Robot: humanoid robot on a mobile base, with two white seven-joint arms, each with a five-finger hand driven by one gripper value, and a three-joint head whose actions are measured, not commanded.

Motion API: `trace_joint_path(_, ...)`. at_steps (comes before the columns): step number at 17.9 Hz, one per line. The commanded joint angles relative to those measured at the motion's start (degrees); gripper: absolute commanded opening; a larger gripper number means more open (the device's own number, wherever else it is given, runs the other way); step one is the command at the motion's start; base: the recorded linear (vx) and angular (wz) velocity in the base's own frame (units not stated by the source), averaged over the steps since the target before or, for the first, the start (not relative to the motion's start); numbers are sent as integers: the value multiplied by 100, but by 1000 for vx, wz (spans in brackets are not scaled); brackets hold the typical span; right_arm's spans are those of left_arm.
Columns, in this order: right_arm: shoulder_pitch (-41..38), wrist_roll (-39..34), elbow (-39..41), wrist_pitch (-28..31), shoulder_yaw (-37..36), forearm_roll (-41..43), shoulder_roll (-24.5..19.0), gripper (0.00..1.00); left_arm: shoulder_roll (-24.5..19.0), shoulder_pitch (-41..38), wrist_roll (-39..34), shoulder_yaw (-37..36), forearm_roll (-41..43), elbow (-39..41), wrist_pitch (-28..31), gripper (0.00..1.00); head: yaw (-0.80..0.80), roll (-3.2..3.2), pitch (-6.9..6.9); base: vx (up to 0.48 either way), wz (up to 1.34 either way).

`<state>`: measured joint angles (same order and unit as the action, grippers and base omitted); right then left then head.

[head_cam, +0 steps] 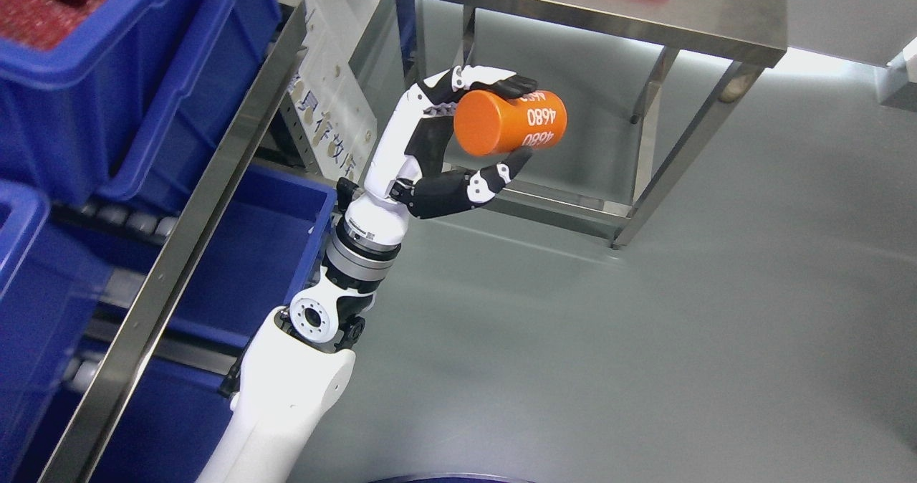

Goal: Grab orange capacitor from left shelf to right desk
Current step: 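Lower the held capacitor onto the red tray with the left hand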

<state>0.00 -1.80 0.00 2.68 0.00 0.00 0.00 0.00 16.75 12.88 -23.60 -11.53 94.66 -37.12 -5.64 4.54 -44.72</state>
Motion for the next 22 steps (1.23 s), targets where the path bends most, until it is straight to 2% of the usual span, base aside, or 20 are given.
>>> trace_joint_path(1, -8, -5, 193, -13, -62, 0, 100, 100, -100, 267, -31, -154, -7, -18, 301, 3, 0, 0, 0, 313, -487)
trace_joint_path(4, -8, -5, 193, -21, -62, 0, 100, 100, -100, 583, -40, -66, -7, -35, 748, 3, 0, 0, 0, 366, -346)
trace_joint_path(7, -8, -5, 193, -13, -62, 0, 100, 100, -100, 1101, -31, 179, -7, -106, 1581, 4, 0, 0, 0, 364, -275)
trace_joint_path(13, -8, -5, 193, -21, -62, 0, 100, 100, -100, 1550, -31, 259, 2, -106, 3086, 4, 0, 0, 0, 344, -160)
trace_joint_path(20, -8, -5, 193, -13, -62, 0, 100, 100, -100, 1929, -31, 602, 63, -114, 4150, 4, 0, 0, 0, 308, -125)
trace_joint_path(22, -8, -5, 193, -13, -62, 0, 100, 100, -100, 1911, -31, 655, 421, -350, 4318, 4, 0, 0, 0, 264, -53)
